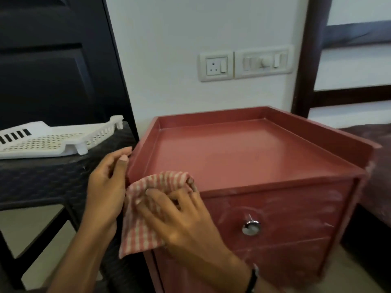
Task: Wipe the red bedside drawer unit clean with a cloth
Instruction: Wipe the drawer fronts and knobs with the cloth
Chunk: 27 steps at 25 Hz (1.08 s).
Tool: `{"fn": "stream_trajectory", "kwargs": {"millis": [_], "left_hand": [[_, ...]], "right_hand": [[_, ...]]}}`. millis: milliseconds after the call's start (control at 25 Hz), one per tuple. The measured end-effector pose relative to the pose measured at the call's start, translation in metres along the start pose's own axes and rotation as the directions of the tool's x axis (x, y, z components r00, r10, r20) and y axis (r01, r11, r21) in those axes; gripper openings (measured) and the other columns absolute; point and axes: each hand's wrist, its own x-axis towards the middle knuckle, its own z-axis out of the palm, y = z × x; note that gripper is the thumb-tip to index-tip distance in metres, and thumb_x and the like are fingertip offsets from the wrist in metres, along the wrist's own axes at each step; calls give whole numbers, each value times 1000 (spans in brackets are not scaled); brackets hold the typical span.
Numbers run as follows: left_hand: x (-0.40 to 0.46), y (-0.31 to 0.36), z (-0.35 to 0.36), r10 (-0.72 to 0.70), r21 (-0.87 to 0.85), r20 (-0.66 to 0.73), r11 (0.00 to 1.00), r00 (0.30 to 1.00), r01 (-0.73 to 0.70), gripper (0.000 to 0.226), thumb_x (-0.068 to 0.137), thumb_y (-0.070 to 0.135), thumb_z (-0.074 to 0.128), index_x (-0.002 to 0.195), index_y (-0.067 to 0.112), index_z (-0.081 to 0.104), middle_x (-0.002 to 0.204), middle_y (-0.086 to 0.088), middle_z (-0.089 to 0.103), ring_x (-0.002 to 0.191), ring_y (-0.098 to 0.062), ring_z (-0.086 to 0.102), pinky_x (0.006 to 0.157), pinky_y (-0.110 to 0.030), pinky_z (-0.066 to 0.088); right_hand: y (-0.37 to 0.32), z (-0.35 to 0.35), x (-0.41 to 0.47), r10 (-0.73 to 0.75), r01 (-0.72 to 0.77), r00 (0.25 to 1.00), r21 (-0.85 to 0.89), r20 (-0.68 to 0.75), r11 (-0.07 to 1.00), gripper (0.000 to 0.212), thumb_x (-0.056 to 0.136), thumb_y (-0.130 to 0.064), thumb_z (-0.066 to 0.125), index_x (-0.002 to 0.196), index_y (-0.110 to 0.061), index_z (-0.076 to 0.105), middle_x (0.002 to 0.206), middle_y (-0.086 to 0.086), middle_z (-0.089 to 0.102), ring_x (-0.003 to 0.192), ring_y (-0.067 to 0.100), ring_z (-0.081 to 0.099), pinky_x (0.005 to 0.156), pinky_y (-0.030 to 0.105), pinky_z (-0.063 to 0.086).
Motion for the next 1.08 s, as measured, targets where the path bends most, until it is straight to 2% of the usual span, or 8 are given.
{"fn": "stream_trajectory", "kwargs": {"millis": [160, 320, 480, 560, 680, 800, 960, 1080], "left_hand": [[-46, -17, -5, 213, 176, -58, 964, 975, -200, 31, 100, 28, 48, 129, 28, 58, 137, 8, 57, 127, -11, 52, 109, -40, 41], [-89, -25, 5, 479, 457, -94, 800, 873, -389, 40, 95, 21, 45, 134, 16, 55, 146, 5, 47, 134, -16, 39, 110, -27, 26], [-111, -41, 22, 544, 545, -18, 709, 839, -448, 37, 95, 15, 46, 129, 18, 60, 140, 9, 51, 129, -6, 41, 106, -10, 18], [-113, -49, 29, 541, 566, 13, 689, 841, -452, 37, 95, 14, 47, 130, 17, 60, 140, 10, 51, 130, -10, 43, 106, -10, 17], [-114, -56, 41, 566, 593, 47, 647, 823, -479, 41, 94, 13, 43, 133, 13, 57, 142, 2, 52, 131, -15, 43, 108, -16, 22], [-114, -57, 46, 561, 588, 18, 664, 828, -463, 46, 91, 11, 40, 134, 8, 55, 142, -3, 53, 130, -19, 44, 105, -29, 30], [-122, -54, 50, 600, 601, 109, 595, 792, -534, 44, 91, 10, 46, 134, 10, 57, 143, -1, 52, 131, -17, 45, 108, -21, 27], [-127, -55, 63, 604, 585, 173, 573, 778, -574, 44, 92, 14, 44, 133, 9, 58, 144, -1, 52, 133, -15, 44, 110, -16, 22]], "right_hand": [[9, 6, -21, -24, 7, 994, -159, -106, 987, 36, 103, -13, 34, 129, -24, 56, 130, -3, 55, 77, 22, 51, 69, 36, 44], [61, -7, -76, 91, -159, 965, -271, -246, 949, 56, 86, 1, 55, 134, -27, 49, 134, -2, 48, 83, 23, 47, 64, 35, 42], [98, -26, -116, 291, -368, 907, -239, -305, 898, 89, 52, 12, 83, 127, -25, 53, 127, 3, 48, 85, 30, 51, 66, 36, 43], [86, -19, -106, 295, -363, 890, -148, -347, 920, 82, 59, 7, 80, 128, -27, 53, 127, 3, 47, 91, 30, 52, 69, 37, 45], [49, 6, -69, 100, -146, 950, -138, -296, 980, 49, 88, -5, 49, 128, -31, 58, 129, -2, 47, 86, 25, 53, 67, 34, 42], [46, 6, -58, 11, -61, 969, -199, -246, 978, 46, 94, -6, 39, 127, -31, 59, 128, -5, 51, 84, 22, 51, 66, 33, 42], [104, -25, -113, 202, -272, 905, -142, -376, 952, 51, 75, -10, 70, 123, -27, 63, 127, -2, 50, 89, 27, 53, 69, 35, 46], [158, -51, -160, 411, -508, 741, -42, -532, 860, 38, 88, -15, 60, 125, -15, 58, 125, 11, 46, 105, 36, 51, 78, 48, 50]]}}
